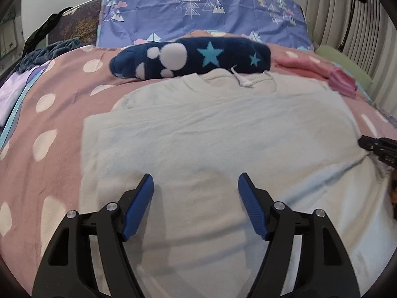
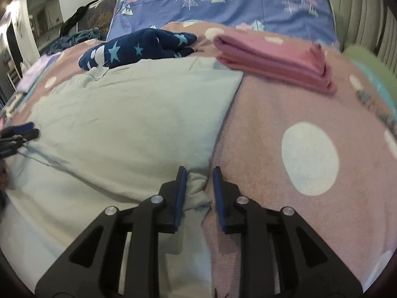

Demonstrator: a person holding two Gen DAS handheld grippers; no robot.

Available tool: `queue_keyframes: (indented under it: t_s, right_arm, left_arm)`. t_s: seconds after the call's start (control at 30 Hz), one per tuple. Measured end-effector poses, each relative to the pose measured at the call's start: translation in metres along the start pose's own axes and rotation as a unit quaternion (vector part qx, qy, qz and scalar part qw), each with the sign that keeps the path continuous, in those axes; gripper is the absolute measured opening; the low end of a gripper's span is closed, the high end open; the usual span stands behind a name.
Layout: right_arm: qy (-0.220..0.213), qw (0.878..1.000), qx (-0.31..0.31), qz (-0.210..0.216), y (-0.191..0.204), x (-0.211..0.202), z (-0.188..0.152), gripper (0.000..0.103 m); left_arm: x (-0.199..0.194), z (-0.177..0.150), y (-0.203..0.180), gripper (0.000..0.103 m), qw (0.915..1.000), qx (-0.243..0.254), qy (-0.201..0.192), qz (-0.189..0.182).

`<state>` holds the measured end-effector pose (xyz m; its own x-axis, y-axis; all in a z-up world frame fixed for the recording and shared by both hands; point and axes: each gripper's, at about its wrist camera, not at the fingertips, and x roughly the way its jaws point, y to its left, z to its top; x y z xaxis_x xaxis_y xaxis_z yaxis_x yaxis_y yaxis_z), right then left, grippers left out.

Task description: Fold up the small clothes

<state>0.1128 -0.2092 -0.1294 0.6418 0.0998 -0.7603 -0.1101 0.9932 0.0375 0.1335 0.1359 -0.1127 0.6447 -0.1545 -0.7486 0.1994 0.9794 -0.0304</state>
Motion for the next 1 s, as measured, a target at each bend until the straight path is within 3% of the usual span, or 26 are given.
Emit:
queue_keyframes:
  t_s: [0.07, 0.2, 0.33, 0.4, 0.5, 0.63, 0.9, 1.0]
  right_arm:
    - [-0.015, 1.000, 0.015, -0.009, -0.004, -0.021, -0.001, 0.040]
    - [-0.044, 0.998, 0.046, 0.031, -0.039, -0.074, -0.028, 0.040]
    - [-0.020, 0.995, 0.078, 0.063, -0.063, -0.104, -0.070, 0.040]
    - [-0.004, 0.992, 0.094, 0.085, -0.066, -0.112, -0.093, 0.040]
    - [0.005, 0.991, 0.101, 0.088, -0.063, -0.118, -0.110, 0.041]
    - [0.012, 0.988, 0.106, 0.109, -0.058, -0.128, -0.127, 0.042]
    - [0.028, 0.978, 0.123, 0.166, -0.059, -0.159, -0.187, 0.041]
    - [0.038, 0.971, 0.138, 0.193, -0.060, -0.172, -0.203, 0.041]
  left_arm:
    - [-0.031, -0.017, 0.008, 0.075, 0.9998, -0.012, -0.015, -0.003]
    - [-0.080, -0.071, 0.031, 0.079, 0.9995, -0.031, -0.002, 0.000]
    - [-0.106, -0.123, 0.050, 0.079, 0.9961, -0.077, 0.032, -0.029]
    - [-0.118, -0.141, 0.050, 0.079, 0.9936, -0.094, 0.029, -0.056]
    - [-0.123, -0.155, 0.042, 0.080, 0.9907, -0.102, 0.018, -0.088]
    - [-0.128, -0.165, 0.032, 0.080, 0.9919, -0.078, 0.026, -0.097]
    - [-0.161, -0.205, 0.025, 0.079, 0.9799, -0.082, 0.026, -0.180]
    - [-0.176, -0.222, 0.012, 0.073, 0.9748, -0.066, 0.030, -0.211]
